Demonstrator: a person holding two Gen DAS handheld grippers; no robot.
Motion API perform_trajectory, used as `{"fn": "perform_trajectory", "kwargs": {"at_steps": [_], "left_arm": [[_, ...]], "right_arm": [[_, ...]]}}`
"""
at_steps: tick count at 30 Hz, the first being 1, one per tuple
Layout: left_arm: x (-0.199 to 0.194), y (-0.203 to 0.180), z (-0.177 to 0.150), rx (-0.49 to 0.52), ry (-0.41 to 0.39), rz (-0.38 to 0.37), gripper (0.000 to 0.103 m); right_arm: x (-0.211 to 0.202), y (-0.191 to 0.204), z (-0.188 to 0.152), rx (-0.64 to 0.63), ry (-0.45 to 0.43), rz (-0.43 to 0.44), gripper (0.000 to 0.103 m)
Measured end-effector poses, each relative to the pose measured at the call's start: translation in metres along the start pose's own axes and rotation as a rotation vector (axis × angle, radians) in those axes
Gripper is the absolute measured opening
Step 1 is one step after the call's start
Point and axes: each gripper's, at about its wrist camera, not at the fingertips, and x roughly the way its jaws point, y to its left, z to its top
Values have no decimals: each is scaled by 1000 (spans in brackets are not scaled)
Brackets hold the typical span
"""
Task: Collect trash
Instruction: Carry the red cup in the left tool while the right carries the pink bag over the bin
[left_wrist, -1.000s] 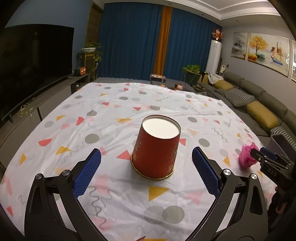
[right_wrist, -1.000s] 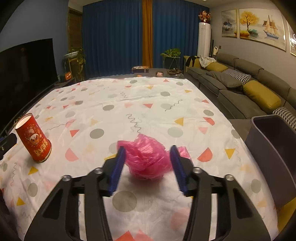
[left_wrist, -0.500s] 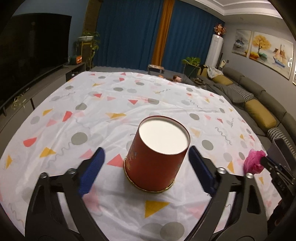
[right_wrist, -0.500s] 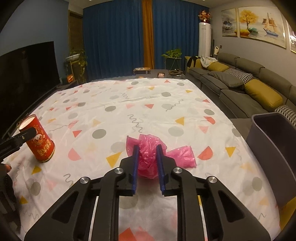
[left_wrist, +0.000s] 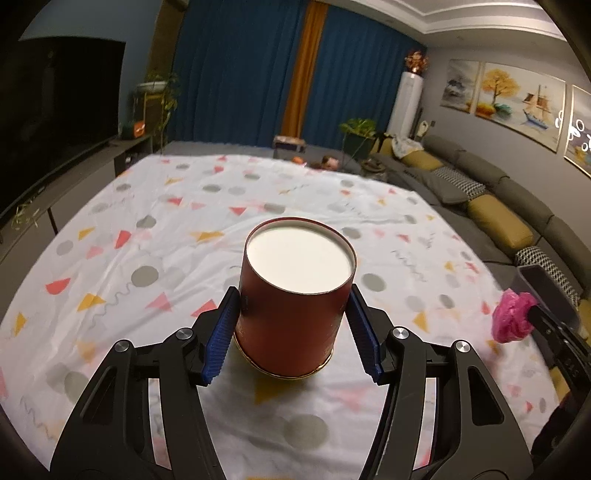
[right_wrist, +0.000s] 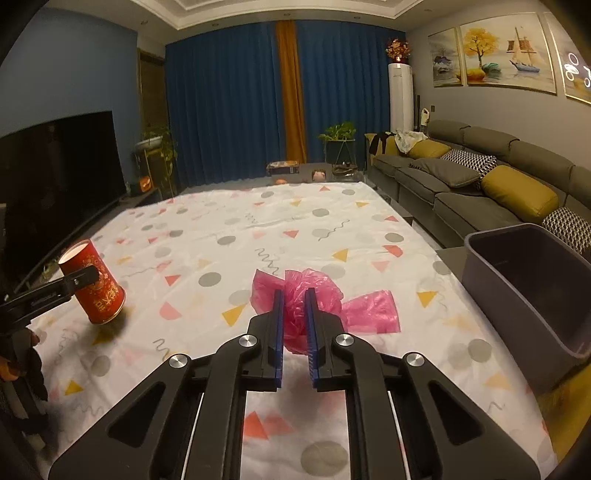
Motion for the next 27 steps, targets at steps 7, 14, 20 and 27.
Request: {"fn": "perform_trajectory", "kwargs": {"at_steps": [7, 14, 20, 27], "left_arm": [[-37, -29, -8, 22, -34, -54, 57], [-59, -51, -14, 47, -48, -92, 57], [-67, -71, -17, 78, -54, -120, 57], [-68, -99, -17, 115, -60, -163, 57]], "right_arm": [[-27, -11, 0, 23, -38, 5, 8], [-48, -17, -1, 32, -70, 16, 7], [-58, -21, 0, 34, -91, 18, 7], [-71, -32, 4, 35, -124, 9, 7]]}}
